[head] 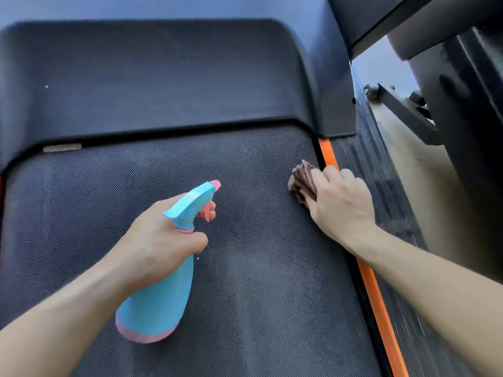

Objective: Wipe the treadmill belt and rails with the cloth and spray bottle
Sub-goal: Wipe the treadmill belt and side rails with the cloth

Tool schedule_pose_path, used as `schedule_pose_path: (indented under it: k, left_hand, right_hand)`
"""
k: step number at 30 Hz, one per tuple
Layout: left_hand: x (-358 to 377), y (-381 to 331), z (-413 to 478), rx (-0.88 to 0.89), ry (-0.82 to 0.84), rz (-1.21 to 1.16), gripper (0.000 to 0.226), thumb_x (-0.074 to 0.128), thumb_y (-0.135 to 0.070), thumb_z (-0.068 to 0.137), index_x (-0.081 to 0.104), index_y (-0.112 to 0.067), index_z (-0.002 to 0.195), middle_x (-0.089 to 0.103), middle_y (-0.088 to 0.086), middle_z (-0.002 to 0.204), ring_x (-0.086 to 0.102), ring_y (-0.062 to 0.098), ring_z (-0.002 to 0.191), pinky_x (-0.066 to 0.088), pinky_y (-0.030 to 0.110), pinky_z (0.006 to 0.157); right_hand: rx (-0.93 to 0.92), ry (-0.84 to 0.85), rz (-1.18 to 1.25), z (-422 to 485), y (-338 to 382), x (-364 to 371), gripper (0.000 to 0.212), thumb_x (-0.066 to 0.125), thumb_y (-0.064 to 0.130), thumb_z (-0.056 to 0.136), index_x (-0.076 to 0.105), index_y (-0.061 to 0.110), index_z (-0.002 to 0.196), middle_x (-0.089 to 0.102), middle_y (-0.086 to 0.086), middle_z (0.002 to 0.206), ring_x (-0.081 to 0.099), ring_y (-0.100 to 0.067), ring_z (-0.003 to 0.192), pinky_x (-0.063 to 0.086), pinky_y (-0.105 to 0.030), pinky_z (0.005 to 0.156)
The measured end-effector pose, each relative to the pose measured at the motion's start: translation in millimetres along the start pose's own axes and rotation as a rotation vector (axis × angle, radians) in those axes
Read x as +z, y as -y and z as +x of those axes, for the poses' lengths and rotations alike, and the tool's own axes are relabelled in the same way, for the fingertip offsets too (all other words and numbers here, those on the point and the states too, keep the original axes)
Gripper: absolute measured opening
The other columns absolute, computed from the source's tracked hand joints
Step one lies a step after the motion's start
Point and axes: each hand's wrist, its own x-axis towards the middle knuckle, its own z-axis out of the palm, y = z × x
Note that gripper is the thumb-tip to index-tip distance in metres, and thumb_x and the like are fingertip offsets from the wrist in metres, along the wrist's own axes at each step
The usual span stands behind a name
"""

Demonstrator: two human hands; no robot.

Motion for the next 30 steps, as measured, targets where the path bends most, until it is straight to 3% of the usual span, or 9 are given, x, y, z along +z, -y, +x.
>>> schedule_pose_path:
  k: [2, 6, 9, 12, 14, 17, 22, 24, 30]
  left_hand:
    - [2, 2, 0, -0.005, 0.012, 0.0, 0.044, 0.075, -0.008, 0.074, 0.072, -0.046, 0.097, 0.071, -0.025, 0.09, 0.058, -0.001, 0.073, 0.038, 0.005, 0.058]
    - [3, 0, 1, -0.015, 0.024, -0.015, 0.043, 0.076, -0.014, 0.071, 0.072, -0.048, 0.098, 0.072, -0.027, 0.097, 0.06, 0.001, 0.075, 0.043, 0.012, 0.066]
    - [1, -6, 4, -0.023, 0.024, -0.065, 0.038, 0.076, -0.011, 0.073, 0.074, -0.039, 0.099, 0.072, -0.03, 0.102, 0.061, -0.008, 0.078, 0.041, 0.004, 0.063]
    - [2, -14, 9, -0.017, 0.031, -0.095, 0.038, 0.075, -0.019, 0.067, 0.074, -0.036, 0.102, 0.073, -0.028, 0.107, 0.066, 0.001, 0.093, 0.045, 0.019, 0.072]
    - [3, -19, 12, -0.019, 0.041, -0.123, 0.038, 0.076, -0.013, 0.07, 0.074, -0.036, 0.099, 0.074, -0.025, 0.108, 0.067, 0.007, 0.093, 0.046, 0.023, 0.072]
    - [8, -24, 16, 0.014, 0.073, -0.075, 0.051, 0.074, -0.001, 0.074, 0.071, -0.046, 0.097, 0.074, -0.027, 0.107, 0.064, -0.001, 0.086, 0.046, 0.016, 0.07]
    - [11, -25, 5, -0.034, 0.071, -0.058, 0.038, 0.071, -0.018, 0.062, 0.073, -0.034, 0.096, 0.074, -0.025, 0.108, 0.068, 0.008, 0.091, 0.052, 0.027, 0.078]
    - [11, -23, 0, -0.059, 0.072, -0.076, 0.037, 0.075, -0.01, 0.068, 0.074, -0.031, 0.099, 0.075, -0.023, 0.108, 0.069, 0.009, 0.091, 0.052, 0.026, 0.076]
    - [18, -27, -11, -0.011, 0.179, -0.123, 0.052, 0.074, -0.01, 0.067, 0.073, -0.046, 0.103, 0.075, -0.023, 0.108, 0.065, -0.001, 0.084, 0.05, 0.019, 0.071]
  right_hand:
    - [0.07, -0.073, 0.012, 31, 11, 3, 0.033, 0.065, 0.044, 0.089, 0.063, 0.014, 0.101, 0.061, -0.012, 0.099, 0.058, -0.037, 0.086, 0.045, -0.042, 0.067]
    - [0.249, 0.016, 0.148, 71, 32, 5, 0.035, 0.059, 0.042, 0.094, 0.062, 0.009, 0.105, 0.06, -0.015, 0.108, 0.057, -0.041, 0.096, 0.045, -0.046, 0.075]
    - [0.075, -0.076, 0.115, 7, 34, 2, 0.038, 0.06, 0.043, 0.091, 0.062, 0.009, 0.108, 0.058, -0.014, 0.096, 0.056, -0.038, 0.082, 0.044, -0.045, 0.065]
    - [-0.242, -0.082, 0.195, -74, 46, -2, 0.052, 0.059, 0.045, 0.089, 0.063, 0.008, 0.125, 0.058, -0.011, 0.094, 0.051, -0.034, 0.077, 0.042, -0.044, 0.062]
    - [-0.339, -0.103, 0.221, -79, 45, 3, 0.053, 0.06, 0.046, 0.089, 0.063, 0.009, 0.127, 0.059, -0.01, 0.095, 0.052, -0.034, 0.076, 0.043, -0.043, 0.061]
    - [-0.335, -0.152, 0.216, -37, 47, 16, 0.049, 0.055, 0.048, 0.093, 0.063, 0.011, 0.124, 0.059, -0.012, 0.097, 0.053, -0.036, 0.078, 0.046, -0.044, 0.061]
    - [-0.035, -0.12, 0.214, 41, 65, 15, 0.043, 0.057, 0.049, 0.09, 0.062, 0.015, 0.117, 0.058, -0.013, 0.1, 0.057, -0.038, 0.085, 0.046, -0.044, 0.062]
    - [0.004, -0.12, 0.207, 26, 69, 11, 0.043, 0.057, 0.049, 0.091, 0.062, 0.016, 0.117, 0.058, -0.012, 0.1, 0.056, -0.037, 0.085, 0.044, -0.043, 0.064]
    - [-0.377, -0.152, 0.247, -113, 41, 3, 0.047, 0.059, 0.045, 0.093, 0.064, 0.013, 0.127, 0.062, -0.008, 0.099, 0.052, -0.033, 0.076, 0.04, -0.043, 0.064]
